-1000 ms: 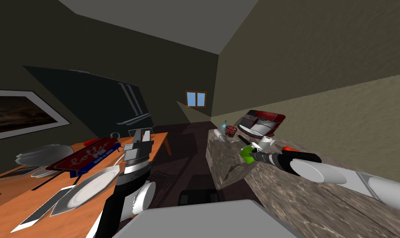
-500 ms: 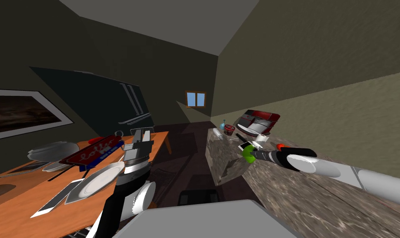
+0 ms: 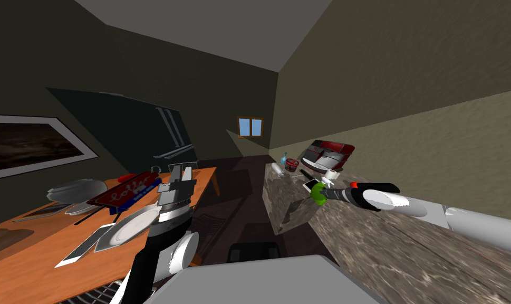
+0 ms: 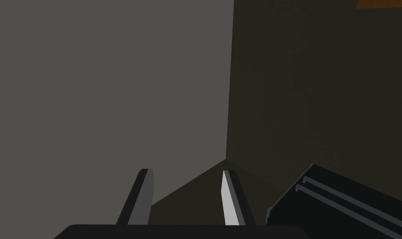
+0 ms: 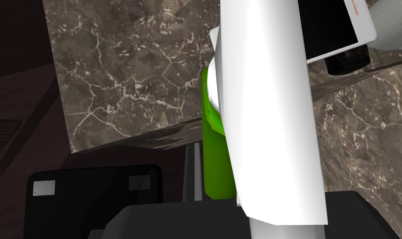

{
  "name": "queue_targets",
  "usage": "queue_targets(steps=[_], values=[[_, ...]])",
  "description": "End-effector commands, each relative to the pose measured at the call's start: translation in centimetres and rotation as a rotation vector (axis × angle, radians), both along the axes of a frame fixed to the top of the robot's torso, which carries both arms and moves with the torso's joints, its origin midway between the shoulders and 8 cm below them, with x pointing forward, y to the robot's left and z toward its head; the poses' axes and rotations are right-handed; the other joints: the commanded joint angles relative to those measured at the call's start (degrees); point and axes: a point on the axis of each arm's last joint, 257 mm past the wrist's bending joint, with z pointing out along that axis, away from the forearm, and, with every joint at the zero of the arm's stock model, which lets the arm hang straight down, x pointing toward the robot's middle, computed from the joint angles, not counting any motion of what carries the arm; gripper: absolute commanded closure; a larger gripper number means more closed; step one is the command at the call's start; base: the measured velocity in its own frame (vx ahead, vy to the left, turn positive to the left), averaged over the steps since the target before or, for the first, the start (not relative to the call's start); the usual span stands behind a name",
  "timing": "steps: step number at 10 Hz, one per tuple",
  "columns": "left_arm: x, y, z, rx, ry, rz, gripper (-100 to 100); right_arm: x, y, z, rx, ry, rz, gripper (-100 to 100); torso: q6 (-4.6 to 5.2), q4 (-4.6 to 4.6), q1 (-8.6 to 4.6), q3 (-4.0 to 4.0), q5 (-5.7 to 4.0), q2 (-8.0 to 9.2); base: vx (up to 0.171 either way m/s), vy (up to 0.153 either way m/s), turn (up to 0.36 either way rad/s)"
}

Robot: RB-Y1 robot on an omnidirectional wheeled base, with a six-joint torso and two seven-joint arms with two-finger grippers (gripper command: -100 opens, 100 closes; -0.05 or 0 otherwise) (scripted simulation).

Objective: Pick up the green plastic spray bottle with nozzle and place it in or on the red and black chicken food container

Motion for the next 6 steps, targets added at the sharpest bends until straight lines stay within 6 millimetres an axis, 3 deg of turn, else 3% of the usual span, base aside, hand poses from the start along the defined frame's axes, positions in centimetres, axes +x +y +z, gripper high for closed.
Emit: queue_targets(steps=[1, 2, 3, 4, 5, 6], values=[[0.0, 0.0, 0.0, 0.000, 0.000, 0.000, 0, 0.0, -1.0, -0.1, -0.004, 0.020, -0.012, 100, 0.00, 0.00, 0.00, 0.00, 0.00, 0.00, -0.030, 0.001, 0.026], [0.0, 0.0, 0.0, 0.000, 0.000, 0.000, 0, 1.2, -0.7, 0.9, -0.004, -0.007, -0.003, 100, 0.02, -0.02, -0.01, -0.03, -0.01, -0.03, -0.024, 0.000, 0.003], [0.0, 0.0, 0.0, 0.000, 0.000, 0.000, 0, 0.8, -1.7, 0.6, -0.007, 0.020, -0.017, 100, -0.03, -0.01, 0.02, -0.04, 0.02, -0.07, -0.019, -0.002, 0.040], [0.0, 0.0, 0.0, 0.000, 0.000, 0.000, 0, 1.9, -1.4, 1.6, -0.007, -0.006, -0.007, 100, -0.01, -0.03, 0.00, -0.06, -0.01, -0.09, -0.014, -0.003, 0.012], [0.0, 0.0, 0.0, 0.000, 0.000, 0.000, 0, 1.3, -2.5, 1.0, -0.010, 0.025, -0.022, 100, -0.03, -0.02, -0.01, -0.06, 0.00, -0.12, -0.009, 0.000, 0.040], [0.0, 0.0, 0.0, 0.000, 0.000, 0.000, 0, 2.3, -2.1, 1.9, -0.010, 0.002, -0.014, 100, -0.02, -0.03, 0.00, -0.08, 0.01, -0.13, -0.007, -0.002, 0.009]])
